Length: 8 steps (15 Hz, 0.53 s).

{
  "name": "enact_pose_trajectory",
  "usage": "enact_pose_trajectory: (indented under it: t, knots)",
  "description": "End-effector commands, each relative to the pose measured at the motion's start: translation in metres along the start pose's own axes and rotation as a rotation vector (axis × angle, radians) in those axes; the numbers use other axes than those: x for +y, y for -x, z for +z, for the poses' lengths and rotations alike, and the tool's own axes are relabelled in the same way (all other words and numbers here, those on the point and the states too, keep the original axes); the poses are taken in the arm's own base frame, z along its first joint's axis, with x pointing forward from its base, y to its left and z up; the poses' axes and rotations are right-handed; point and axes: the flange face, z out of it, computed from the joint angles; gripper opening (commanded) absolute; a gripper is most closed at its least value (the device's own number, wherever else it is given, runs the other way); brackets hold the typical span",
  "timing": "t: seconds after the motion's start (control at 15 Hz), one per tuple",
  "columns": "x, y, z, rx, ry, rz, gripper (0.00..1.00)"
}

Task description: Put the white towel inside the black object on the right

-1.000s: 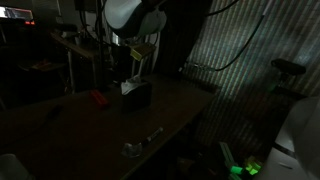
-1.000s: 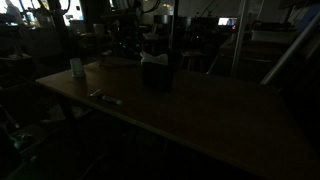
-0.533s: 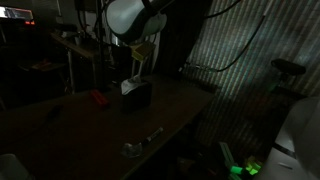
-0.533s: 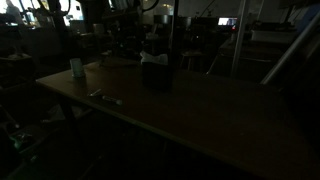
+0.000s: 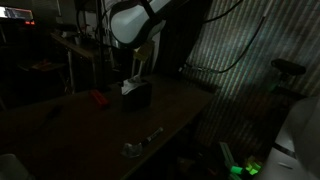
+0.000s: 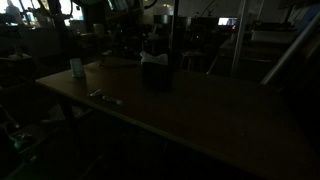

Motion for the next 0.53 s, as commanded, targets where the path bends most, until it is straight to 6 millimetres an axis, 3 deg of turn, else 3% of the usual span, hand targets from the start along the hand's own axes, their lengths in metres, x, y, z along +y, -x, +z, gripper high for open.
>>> enact_pose_trajectory:
  t: [0.0, 0.2, 0.27, 0.4, 0.47]
  knots:
    - [0.010, -0.004, 0.003, 0.005, 0.033, -0.028, 0.83]
    - [0.012, -0.004, 0.010, -0.001, 0.015, -0.022, 0.71]
    - [0.014, -0.005, 0.012, -0.004, 0.011, -0.016, 0.74]
    - [0.017, -0.005, 0.015, -0.007, 0.009, -0.008, 0.50]
    - [0.020, -0.005, 0.016, -0.009, 0.010, -0.006, 0.48]
